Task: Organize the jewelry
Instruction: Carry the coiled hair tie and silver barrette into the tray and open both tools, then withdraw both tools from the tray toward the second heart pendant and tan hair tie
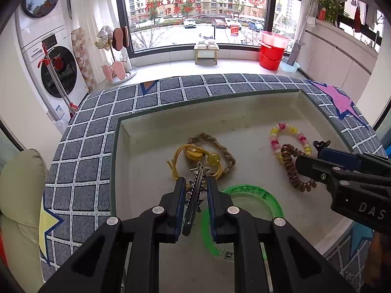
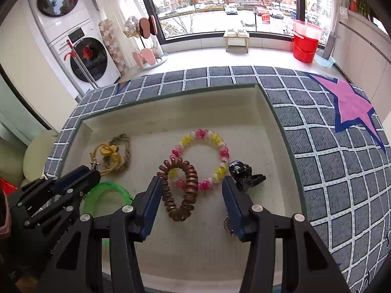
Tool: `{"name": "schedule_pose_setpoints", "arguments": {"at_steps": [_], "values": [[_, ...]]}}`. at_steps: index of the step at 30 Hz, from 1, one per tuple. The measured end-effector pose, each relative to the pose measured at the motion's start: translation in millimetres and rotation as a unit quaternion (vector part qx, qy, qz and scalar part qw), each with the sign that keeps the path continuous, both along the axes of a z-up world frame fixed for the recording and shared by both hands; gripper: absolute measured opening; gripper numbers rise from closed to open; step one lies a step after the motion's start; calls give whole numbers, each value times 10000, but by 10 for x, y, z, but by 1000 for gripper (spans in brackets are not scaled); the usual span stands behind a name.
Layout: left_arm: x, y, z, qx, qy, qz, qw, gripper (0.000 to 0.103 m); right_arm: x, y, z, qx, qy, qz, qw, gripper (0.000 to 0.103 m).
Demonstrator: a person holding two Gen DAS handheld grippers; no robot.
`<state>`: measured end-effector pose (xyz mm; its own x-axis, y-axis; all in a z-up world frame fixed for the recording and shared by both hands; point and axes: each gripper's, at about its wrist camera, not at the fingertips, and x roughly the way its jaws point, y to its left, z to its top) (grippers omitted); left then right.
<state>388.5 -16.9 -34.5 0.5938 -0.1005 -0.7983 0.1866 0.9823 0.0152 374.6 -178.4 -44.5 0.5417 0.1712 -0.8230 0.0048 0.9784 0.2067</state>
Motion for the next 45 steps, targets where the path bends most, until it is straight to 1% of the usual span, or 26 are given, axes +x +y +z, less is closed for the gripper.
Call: {"name": "schedule_pose_setpoints", "arguments": {"at_steps": [4,6,12,18,25,26,27,28,30,31,36,37,38,39,41,45], "values": [[-57,22,29,-52,-39,-8,10000,31,-59,-53,94,167,-106,-105,9997,55],[-68,36,40,-22,-84,-32,10000,31,-96,-95,115,232,-114,-148,9996,58],[-67,-2,35,65,-81,34,9999,31,-203,-211,136,308,-93,-300,9990,59],[-116,-28,92,133,-208,69,9997,31,-290,-267,167,289,-149,-364,9988,60],[-114,-13,129,138,-232,108,9996,31,-344,-286,201,308,-184,-377,9986,60],[-116,-18,133,149,-241,110,9995,34,-350,-289,209,309,-195,-375,9986,60],[-117,-20,141,161,-251,119,9995,66,-357,-295,219,309,-206,-378,9986,60],[-133,-17,155,173,-310,172,9992,103,-367,-304,229,312,-213,-389,9985,60],[-194,5,234,146,-635,255,9975,103,-386,-320,248,322,-224,-400,9984,60],[-208,-2,267,153,-699,201,9972,103,-395,-324,250,315,-227,-393,9985,60],[-229,6,352,142,-722,134,9972,103,-420,-311,253,260,-202,-373,9988,61],[-246,15,362,146,-726,130,9972,103,-426,-302,261,248,-212,-343,9989,64],[-264,27,370,166,-731,137,9971,103,-435,-290,269,214,-234,-318,9990,78],[-289,45,379,185,-744,145,9969,103,-450,-284,279,181,-278,-318,9989,88],[-339,66,388,196,-749,156,9969,103,-502,-275,323,148,-478,-342,9982,92],[-461,134,410,120,-688,101,9975,103,-596,-303,409,214,-732,-469,9960,93]]}}
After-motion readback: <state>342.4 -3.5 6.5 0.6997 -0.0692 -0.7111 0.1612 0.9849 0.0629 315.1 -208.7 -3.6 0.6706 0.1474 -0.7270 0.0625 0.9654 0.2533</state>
